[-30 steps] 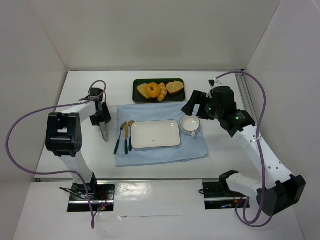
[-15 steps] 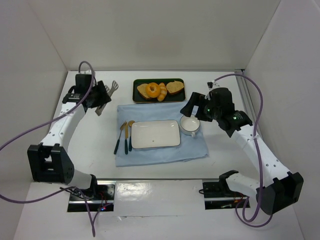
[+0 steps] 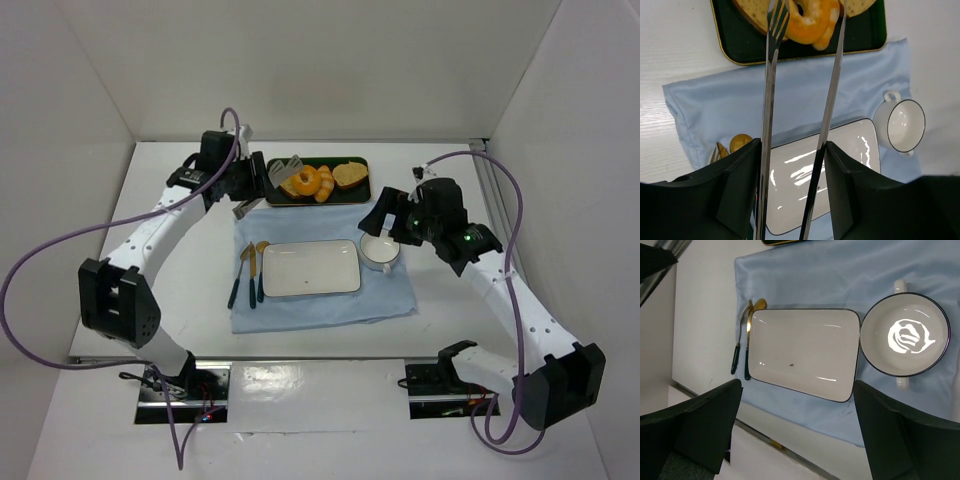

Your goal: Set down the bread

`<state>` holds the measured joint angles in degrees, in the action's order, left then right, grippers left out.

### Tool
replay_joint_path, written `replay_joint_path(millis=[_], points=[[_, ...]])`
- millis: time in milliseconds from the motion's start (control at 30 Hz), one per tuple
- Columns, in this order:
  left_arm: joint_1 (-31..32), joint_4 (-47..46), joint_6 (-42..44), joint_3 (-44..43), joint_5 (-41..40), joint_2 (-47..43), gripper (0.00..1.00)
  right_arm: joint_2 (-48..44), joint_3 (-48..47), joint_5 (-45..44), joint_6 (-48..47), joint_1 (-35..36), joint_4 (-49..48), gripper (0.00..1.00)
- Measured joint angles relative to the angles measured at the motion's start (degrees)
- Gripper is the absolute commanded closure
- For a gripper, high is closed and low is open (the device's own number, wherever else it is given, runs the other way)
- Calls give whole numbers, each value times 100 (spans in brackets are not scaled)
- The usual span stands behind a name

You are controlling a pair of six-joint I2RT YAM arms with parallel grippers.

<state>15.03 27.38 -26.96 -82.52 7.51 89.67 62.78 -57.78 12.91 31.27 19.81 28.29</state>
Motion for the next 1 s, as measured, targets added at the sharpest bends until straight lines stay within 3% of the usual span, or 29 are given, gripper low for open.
replay_joint_path(millis=[633, 1000], points=[[105, -385, -2, -332, 162, 1235, 38, -323, 20, -151, 83, 0, 2, 1], [81, -315, 179, -813, -42, 1410, 38, -317, 20, -170, 85, 0, -7, 1]])
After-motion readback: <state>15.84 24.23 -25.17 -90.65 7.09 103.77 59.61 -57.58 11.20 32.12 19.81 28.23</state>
